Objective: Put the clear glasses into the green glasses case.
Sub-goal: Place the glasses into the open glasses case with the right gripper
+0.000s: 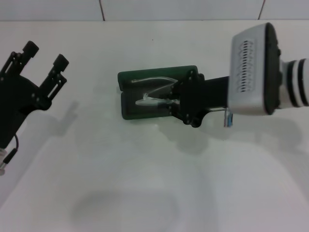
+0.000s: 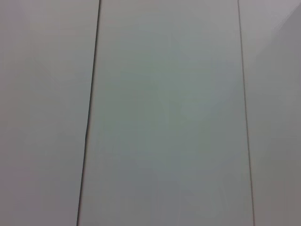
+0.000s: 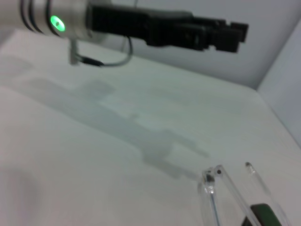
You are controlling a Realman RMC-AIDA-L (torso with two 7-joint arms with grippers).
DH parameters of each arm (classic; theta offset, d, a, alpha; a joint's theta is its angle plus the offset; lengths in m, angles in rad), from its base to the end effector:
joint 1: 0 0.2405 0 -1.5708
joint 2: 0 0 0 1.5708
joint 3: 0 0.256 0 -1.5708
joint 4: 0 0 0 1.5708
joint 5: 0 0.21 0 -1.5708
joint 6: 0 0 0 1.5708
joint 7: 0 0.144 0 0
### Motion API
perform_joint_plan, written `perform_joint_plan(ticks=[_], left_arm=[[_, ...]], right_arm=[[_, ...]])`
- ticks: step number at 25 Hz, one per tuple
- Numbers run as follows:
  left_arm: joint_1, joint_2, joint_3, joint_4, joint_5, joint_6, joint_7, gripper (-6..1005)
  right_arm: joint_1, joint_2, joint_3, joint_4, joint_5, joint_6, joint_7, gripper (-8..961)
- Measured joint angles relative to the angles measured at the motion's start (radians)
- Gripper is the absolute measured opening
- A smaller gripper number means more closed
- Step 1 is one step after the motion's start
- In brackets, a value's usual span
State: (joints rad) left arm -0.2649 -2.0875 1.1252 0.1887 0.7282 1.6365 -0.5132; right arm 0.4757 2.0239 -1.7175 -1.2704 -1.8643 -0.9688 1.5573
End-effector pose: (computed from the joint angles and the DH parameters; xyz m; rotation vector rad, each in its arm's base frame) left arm -0.3069 0.2596 0.0052 -1.8324 -0.3367 -1.1220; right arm 0.1268 0.3452 -0.0600 -2.7876 -0.3209 0.2013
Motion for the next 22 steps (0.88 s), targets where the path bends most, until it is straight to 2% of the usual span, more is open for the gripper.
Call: perform_joint_plan(ticks=[5, 9, 15, 22], left_arm=[[-0.009, -0.002, 0.007, -0.025, 0.005, -0.003, -0.01, 725], [-0.02, -0.001, 0.008, -0.028, 0.006, -0.03, -0.033, 725], [-0.048, -0.001, 0.009, -0.039, 0.016, -0.064, -0.045, 724], [-0.07, -0.002, 0.009, -0.043, 0.023, -0.098, -0.055, 724]], right_arm=[[0.007, 0.001, -0.095, 0.01, -0.089, 0.131, 0.06, 123], [0.007, 0.003, -0.19, 0.034, -0.145, 0.288, 0.063, 123], [0.004, 0.004, -0.232, 0.064, -0.158, 0.362, 0.066, 123], [0.012, 0.004, -0.344, 0.119, -0.178, 0.564, 0.066, 123]])
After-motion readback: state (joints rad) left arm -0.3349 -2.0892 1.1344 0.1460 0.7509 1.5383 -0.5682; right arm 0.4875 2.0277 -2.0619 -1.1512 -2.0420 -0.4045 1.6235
